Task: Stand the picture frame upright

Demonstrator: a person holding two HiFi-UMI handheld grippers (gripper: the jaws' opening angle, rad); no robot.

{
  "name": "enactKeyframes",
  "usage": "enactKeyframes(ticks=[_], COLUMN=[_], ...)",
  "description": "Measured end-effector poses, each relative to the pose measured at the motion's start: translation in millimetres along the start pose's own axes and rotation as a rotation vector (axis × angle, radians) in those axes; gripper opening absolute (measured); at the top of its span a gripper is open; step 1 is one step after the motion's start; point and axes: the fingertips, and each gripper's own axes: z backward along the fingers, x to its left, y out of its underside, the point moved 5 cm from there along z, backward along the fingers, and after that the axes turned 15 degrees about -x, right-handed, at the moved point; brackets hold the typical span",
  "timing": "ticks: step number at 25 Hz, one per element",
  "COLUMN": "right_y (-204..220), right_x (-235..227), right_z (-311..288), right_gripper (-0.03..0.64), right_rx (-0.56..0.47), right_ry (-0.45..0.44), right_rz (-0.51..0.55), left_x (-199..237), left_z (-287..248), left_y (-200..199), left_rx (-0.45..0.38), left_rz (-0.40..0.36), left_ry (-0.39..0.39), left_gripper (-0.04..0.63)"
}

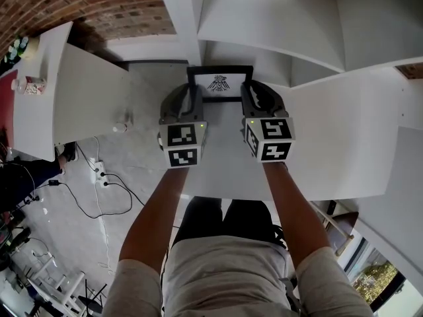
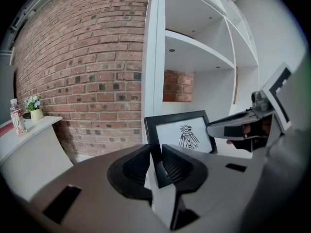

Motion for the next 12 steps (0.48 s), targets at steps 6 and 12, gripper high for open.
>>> enactKeyframes(ticks=[6, 12], right_y=[2.8, 1.2], right_x=[-2.0, -4.8], right_z=[-2.2, -1.9], right_gripper=[0.084, 0.081], right_rx=[-0.003, -0.029], right_ry=[0.003, 0.005], right_rz=[-0.010, -0.014], left_x=[-0.8, -3.3], left_z=[-2.3, -2.8], left_y=[0.9, -1.3], left_rx=[0.002, -0.025], left_rz=[-0.004, -0.031], left_ry=[-0.010, -0.024], left_gripper=[0.086, 0.086])
